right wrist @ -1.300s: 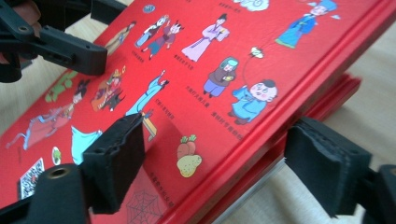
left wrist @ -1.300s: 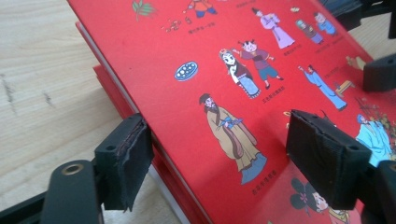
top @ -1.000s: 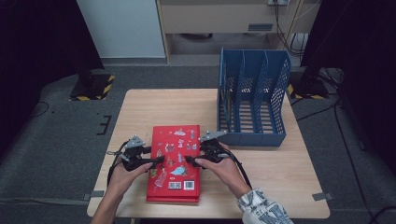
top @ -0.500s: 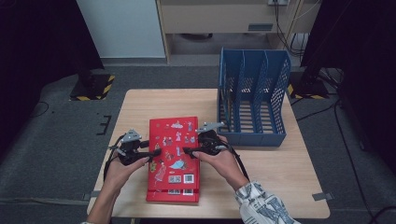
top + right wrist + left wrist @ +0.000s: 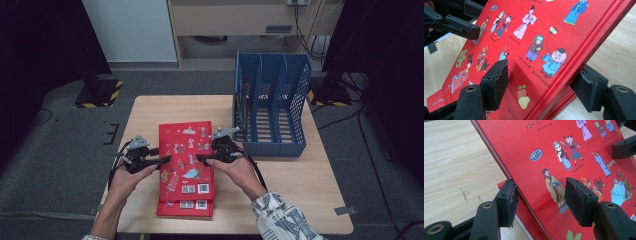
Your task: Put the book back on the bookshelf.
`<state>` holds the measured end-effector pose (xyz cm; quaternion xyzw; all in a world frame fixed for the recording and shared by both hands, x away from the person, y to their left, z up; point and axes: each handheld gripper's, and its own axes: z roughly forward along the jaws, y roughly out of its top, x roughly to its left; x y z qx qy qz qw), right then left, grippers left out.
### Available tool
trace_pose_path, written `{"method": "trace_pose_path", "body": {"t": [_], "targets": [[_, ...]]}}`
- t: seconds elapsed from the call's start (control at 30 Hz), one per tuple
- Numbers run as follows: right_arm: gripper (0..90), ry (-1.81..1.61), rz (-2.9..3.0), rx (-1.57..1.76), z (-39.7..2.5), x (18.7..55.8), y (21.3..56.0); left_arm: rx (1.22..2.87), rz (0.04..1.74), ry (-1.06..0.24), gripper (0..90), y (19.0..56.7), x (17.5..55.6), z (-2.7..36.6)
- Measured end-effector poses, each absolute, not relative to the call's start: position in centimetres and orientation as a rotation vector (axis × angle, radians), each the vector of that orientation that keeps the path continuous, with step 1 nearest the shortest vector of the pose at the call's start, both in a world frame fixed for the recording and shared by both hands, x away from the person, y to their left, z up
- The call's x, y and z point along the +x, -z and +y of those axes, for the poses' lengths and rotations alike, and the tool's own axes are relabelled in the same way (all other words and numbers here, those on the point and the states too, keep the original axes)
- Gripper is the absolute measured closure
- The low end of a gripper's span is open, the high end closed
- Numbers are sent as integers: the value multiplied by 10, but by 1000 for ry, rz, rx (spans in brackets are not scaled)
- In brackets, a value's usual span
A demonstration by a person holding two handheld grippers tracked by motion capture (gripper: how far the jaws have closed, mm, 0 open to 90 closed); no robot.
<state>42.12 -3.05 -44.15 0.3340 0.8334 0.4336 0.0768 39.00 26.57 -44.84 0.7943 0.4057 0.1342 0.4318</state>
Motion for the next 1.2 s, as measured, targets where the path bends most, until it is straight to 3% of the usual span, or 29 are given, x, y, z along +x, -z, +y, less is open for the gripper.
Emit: {"method": "trace_pose_path", "body": {"t": [1.2], "targets": [[413, -1296, 2422, 959, -21, 432, 408, 1947, 969, -384, 572, 416, 397, 278]]}}
